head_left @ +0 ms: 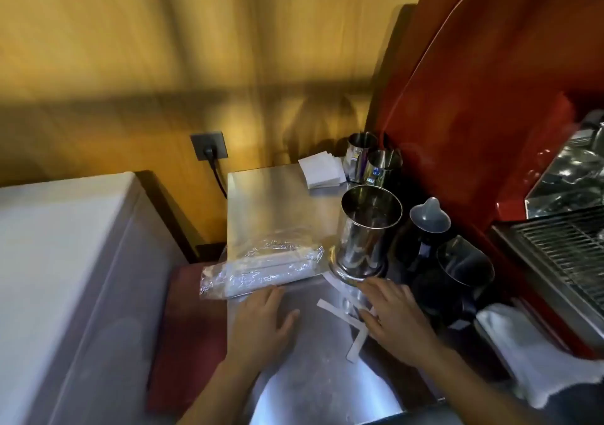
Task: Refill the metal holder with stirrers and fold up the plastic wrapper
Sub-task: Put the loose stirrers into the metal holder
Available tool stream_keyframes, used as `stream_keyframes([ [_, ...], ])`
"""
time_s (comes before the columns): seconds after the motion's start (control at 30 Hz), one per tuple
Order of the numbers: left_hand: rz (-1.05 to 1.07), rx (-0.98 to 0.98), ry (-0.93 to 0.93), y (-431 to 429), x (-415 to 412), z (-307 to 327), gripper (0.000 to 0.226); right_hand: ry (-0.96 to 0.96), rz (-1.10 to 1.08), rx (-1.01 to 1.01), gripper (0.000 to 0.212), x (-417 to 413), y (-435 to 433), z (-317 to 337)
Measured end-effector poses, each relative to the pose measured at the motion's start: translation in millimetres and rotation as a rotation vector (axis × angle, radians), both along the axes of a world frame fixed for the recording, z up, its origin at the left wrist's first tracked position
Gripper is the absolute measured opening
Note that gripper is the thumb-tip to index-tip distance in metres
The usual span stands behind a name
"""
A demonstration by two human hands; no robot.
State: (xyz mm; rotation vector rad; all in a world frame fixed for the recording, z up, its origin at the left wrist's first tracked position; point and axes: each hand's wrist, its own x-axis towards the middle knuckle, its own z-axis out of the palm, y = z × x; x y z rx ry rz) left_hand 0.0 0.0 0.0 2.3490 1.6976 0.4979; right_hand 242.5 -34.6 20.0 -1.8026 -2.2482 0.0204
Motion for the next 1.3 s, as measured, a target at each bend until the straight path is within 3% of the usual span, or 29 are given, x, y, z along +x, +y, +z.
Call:
stream_keyframes([
  [0.2,-0.02,-0.05,-0.021,-9.8,-2.0,-19.8,0.043,0.002,-0.002,-0.046,0.04,2.1,-3.4,-21.4],
  [0.4,0.006,0.073,0.006,-14.6,0.1,-26.2,0.045,0.017,0.041,-0.046,0.028,4.4,-7.1,-29.2],
  [0.53,0.008,0.075,-0.009,-13.7,-1.3,-31.7,0.045,-0.108,0.078,-0.002,0.013,5.9,-1.4,-23.7],
  [0.77,0.013,0.083,-0.03,-13.7,-1.4,-33.5,0.044,-0.257,0.149,0.004,0.007,0.0,9.9,-10.6],
  [0.83,0.017,0.079,-0.033,-13.3,-2.0,-34.9,0.044,-0.19,0.074,-0.023,0.009,-2.2,12.6,-8.4],
  [0.93,0.015,0.075,-0.032,-12.9,-2.5,-37.6,0.043,0.118,-0.129,-0.175,0.008,-5.4,18.6,-6.2],
  [1.03,0.022,0.073,-0.038,-12.9,-2.0,-39.1,0.042,0.234,-0.166,-0.308,0.017,-6.1,29.0,-12.3],
  [1.2,0.024,0.073,-0.036,-12.4,-1.9,-42.0,0.042,0.181,-0.149,-0.472,0.023,-14.3,40.8,-19.7],
  [1.3,0.03,0.07,-0.032,-11.7,-2.0,-42.1,0.041,0.094,-0.109,-0.46,0.025,-18.1,46.4,-23.3],
])
